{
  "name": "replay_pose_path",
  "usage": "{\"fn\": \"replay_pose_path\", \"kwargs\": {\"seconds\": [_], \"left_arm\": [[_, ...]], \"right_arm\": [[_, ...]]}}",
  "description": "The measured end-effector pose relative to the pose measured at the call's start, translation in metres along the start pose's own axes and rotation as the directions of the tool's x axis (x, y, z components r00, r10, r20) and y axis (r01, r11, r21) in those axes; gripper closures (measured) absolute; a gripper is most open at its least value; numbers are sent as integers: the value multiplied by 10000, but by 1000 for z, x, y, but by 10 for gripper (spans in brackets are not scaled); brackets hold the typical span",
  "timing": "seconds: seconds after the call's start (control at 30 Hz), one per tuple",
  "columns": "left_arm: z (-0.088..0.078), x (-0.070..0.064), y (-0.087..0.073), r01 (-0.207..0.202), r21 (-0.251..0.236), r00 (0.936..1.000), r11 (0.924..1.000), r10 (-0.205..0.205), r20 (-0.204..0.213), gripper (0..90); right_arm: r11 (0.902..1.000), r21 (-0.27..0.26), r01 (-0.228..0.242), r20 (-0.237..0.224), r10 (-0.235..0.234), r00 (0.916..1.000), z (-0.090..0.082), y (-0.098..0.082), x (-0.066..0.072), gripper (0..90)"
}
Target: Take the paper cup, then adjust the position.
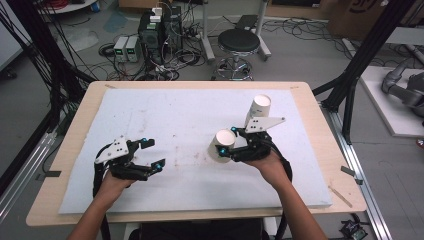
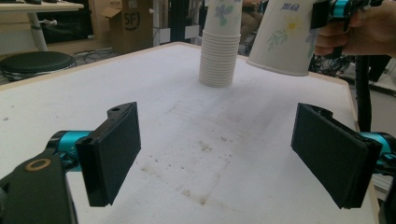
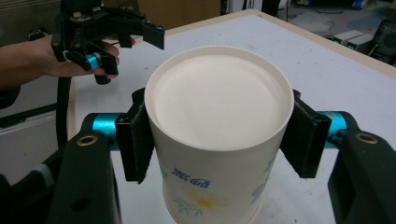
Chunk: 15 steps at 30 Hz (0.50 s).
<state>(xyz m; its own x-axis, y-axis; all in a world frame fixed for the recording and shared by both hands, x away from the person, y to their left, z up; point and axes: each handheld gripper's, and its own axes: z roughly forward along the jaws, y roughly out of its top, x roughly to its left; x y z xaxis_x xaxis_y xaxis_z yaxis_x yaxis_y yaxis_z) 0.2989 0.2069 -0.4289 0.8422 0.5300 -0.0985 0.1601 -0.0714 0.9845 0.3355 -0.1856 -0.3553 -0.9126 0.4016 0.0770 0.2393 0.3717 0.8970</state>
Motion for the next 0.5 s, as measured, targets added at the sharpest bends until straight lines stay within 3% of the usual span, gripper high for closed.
{"fn": "replay_pose_path", "kwargs": {"seconds": [0.5], "left_arm": [[8, -5, 0, -461, 81, 9977, 9989, 457, 501, 158]], "right_arm": [[9996, 84, 265, -330, -262, 9991, 15, 4, 8, 352]]}}
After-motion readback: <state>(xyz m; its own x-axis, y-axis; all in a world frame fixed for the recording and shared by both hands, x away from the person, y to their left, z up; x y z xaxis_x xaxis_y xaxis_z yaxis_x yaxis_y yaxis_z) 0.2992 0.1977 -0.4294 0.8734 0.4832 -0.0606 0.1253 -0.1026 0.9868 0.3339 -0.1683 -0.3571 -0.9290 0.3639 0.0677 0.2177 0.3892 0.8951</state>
